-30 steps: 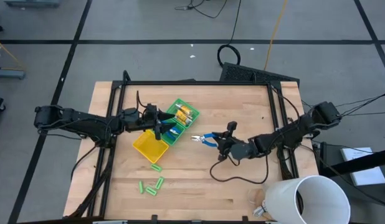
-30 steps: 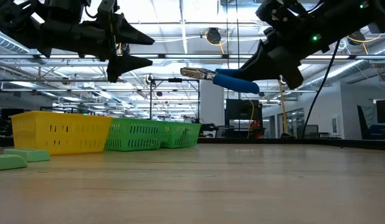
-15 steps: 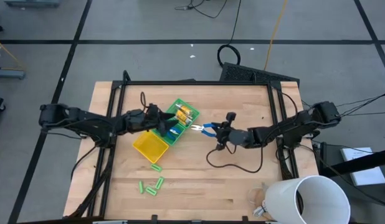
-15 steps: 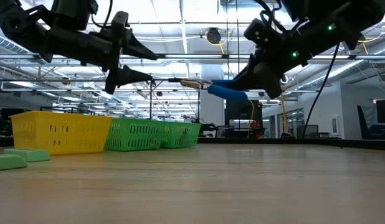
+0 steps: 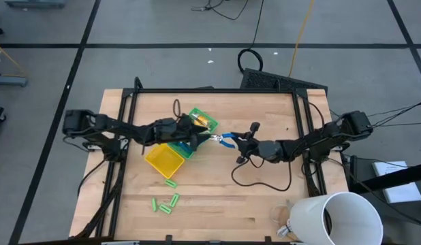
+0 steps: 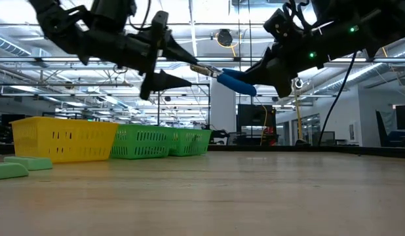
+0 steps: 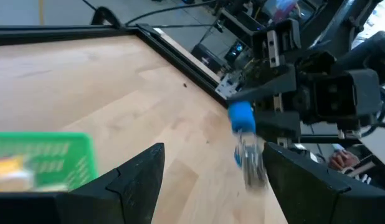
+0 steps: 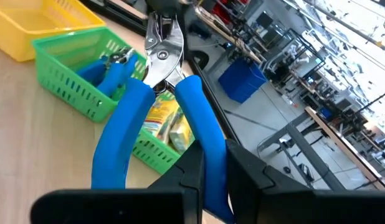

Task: Pick & Place School Supplies
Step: Put the blue hole puncher into the bottom green bin

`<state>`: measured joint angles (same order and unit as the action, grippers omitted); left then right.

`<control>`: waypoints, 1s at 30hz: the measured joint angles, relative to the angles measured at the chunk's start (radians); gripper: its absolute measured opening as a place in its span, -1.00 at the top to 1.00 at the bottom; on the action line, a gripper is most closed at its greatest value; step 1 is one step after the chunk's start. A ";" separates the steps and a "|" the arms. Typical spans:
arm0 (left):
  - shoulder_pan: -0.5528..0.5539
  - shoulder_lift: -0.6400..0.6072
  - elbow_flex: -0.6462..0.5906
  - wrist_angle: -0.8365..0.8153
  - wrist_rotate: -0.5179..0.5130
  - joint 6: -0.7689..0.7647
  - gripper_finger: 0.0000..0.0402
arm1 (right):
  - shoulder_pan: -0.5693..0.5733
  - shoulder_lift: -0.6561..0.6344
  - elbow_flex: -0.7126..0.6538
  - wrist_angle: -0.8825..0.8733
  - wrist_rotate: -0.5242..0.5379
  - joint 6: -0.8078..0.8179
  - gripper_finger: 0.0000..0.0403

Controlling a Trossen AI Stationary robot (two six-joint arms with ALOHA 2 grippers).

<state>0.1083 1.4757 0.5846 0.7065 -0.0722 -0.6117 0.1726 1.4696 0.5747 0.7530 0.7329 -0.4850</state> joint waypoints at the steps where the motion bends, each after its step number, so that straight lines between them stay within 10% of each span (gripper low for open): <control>1: 0.000 0.021 0.019 0.001 0.008 0.000 -0.38 | 0.004 0.000 0.000 -0.001 -0.001 0.000 0.84; 17: -0.001 0.149 0.147 0.000 0.157 0.004 -0.35 | 0.046 0.000 0.000 0.006 0.127 -0.033 0.84; 30: -0.001 0.149 0.147 0.001 0.149 0.005 0.41 | 0.045 0.000 0.000 0.006 0.100 -0.025 0.84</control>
<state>0.1070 1.6249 0.7315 0.7074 0.0766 -0.6069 0.2176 1.4696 0.5747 0.7589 0.8332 -0.5098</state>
